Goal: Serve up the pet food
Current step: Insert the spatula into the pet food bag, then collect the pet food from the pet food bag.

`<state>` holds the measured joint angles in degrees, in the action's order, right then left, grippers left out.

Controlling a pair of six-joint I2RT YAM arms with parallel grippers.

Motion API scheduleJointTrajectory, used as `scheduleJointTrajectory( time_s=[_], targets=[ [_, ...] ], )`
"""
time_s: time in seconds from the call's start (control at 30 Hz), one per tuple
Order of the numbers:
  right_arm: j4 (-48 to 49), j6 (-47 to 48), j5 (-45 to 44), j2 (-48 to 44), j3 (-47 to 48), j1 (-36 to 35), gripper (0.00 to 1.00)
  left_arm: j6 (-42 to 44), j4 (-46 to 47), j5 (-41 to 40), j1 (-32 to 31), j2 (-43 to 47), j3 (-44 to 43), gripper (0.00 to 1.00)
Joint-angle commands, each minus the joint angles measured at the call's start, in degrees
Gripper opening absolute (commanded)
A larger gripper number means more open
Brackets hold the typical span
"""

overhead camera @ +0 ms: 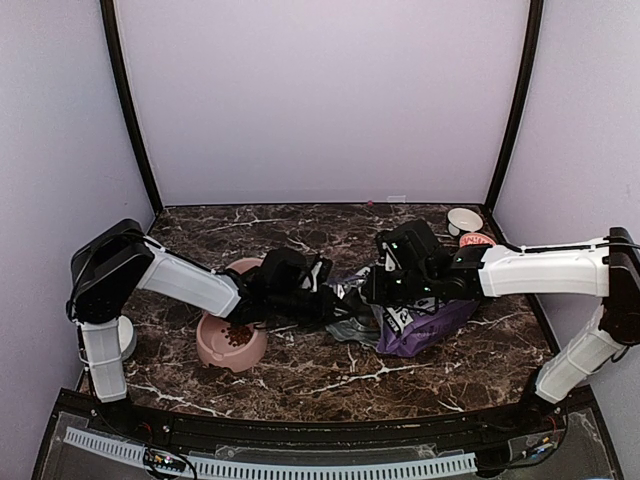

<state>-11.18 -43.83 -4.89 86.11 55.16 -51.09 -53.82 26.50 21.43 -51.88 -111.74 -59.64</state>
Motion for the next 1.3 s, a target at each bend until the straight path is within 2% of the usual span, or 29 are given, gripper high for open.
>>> scheduleJointTrajectory(
  time_s=[0.0,0.33,1.27],
  targets=[
    [-1.41,-0.73,-0.68,-1.87,-0.56,0.65,0.0,-0.33,3.93,0.98,1.57,-0.44,1.78,0.0],
    [-2.81,-0.68,-2.62,-2.25,-0.4,0.72,0.0,0.81,8.19,3.76,2.48,2.56,5.84,0.0],
    [-2.55,-1.6,-3.38,-2.61,-1.95,0.73,0.0,1.8,7.07,2.88,2.66,8.56,12.0,0.0]
  ],
)
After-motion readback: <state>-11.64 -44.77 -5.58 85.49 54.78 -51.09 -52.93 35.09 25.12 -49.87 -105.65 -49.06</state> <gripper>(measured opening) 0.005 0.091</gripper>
